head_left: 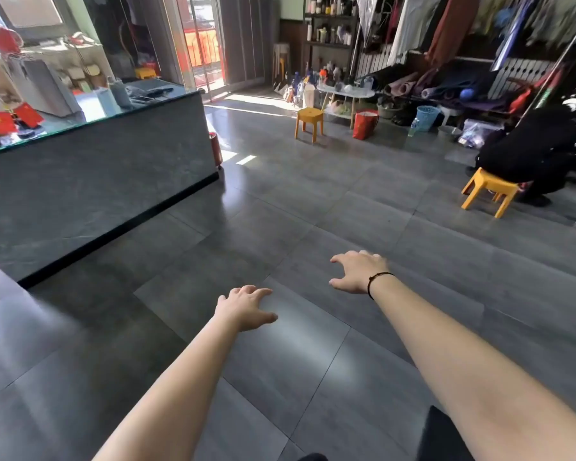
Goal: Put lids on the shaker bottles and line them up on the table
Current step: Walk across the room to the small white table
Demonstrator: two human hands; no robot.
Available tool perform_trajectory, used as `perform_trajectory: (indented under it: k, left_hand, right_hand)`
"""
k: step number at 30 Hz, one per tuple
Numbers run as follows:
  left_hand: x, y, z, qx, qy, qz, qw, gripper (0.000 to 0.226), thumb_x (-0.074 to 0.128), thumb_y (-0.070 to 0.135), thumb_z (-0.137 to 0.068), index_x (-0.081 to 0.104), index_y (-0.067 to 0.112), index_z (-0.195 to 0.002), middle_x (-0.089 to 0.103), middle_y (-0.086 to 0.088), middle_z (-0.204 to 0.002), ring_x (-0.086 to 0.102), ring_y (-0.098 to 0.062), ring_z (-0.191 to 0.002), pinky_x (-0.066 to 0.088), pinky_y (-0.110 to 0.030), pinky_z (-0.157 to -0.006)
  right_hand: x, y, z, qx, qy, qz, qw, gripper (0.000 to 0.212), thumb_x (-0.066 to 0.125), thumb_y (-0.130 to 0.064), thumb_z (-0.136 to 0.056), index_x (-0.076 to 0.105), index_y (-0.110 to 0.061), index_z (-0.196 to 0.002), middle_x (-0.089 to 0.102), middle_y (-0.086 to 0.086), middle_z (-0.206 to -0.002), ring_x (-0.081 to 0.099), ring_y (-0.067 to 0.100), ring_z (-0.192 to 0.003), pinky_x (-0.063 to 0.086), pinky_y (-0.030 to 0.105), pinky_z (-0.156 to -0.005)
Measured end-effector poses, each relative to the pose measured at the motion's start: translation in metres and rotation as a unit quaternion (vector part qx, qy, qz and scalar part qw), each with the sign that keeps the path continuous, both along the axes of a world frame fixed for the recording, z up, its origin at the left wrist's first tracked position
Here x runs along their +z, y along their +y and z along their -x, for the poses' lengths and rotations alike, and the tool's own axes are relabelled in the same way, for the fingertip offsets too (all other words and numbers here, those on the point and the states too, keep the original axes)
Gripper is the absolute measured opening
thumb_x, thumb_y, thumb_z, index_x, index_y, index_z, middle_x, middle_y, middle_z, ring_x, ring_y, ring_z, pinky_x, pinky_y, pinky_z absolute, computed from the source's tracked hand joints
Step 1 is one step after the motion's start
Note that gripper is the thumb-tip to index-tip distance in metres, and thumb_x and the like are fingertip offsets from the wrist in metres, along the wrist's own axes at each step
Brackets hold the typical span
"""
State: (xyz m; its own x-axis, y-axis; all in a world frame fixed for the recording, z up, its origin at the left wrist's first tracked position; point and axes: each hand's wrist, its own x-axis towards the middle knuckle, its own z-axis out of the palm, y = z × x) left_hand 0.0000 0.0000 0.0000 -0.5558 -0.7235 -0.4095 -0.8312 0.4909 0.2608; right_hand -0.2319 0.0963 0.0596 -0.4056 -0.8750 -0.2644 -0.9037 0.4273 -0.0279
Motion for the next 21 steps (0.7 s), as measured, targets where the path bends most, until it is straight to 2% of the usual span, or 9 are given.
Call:
perform_trajectory:
  k: [8,15,21]
  left_hand:
    - [-0.003,-0.015,0.039,-0.003,-0.024,0.005,1.000,0.070,0.050,0.063,-0.079,0.027,0.045,-0.143,0.021,0.007,-0.158,0.009,-0.019,-0.148,0.006,-0.051,-0.119]
    - [-0.010,-0.042,0.081,0.003,-0.021,-0.009,1.000,0.070,0.051,0.062,-0.080,0.026,0.045,-0.143,0.020,0.007,-0.158,0.010,-0.019,-0.148,0.010,-0.046,-0.118]
    - [-0.028,-0.110,0.126,0.013,-0.036,-0.032,0.999,0.072,0.053,0.060,-0.078,0.024,0.048,-0.143,0.021,0.007,-0.158,0.020,-0.021,-0.144,0.020,-0.044,-0.114]
  right_hand:
    - [-0.011,-0.020,0.039,0.022,-0.005,-0.011,1.000,0.065,0.050,-0.055,-0.079,0.035,-0.036,-0.139,0.036,-0.004,-0.150,0.028,0.021,-0.139,0.019,0.046,-0.115]
    - [-0.022,-0.055,0.078,0.022,-0.033,-0.018,0.999,0.067,0.052,-0.055,-0.078,0.034,-0.036,-0.140,0.042,-0.004,-0.146,0.038,0.023,-0.134,0.031,0.042,-0.109]
    - [-0.039,-0.117,0.122,0.003,-0.066,-0.018,0.998,0.070,0.052,-0.053,-0.079,0.028,-0.036,-0.143,0.045,-0.003,-0.143,0.043,0.025,-0.130,0.039,0.042,-0.101]
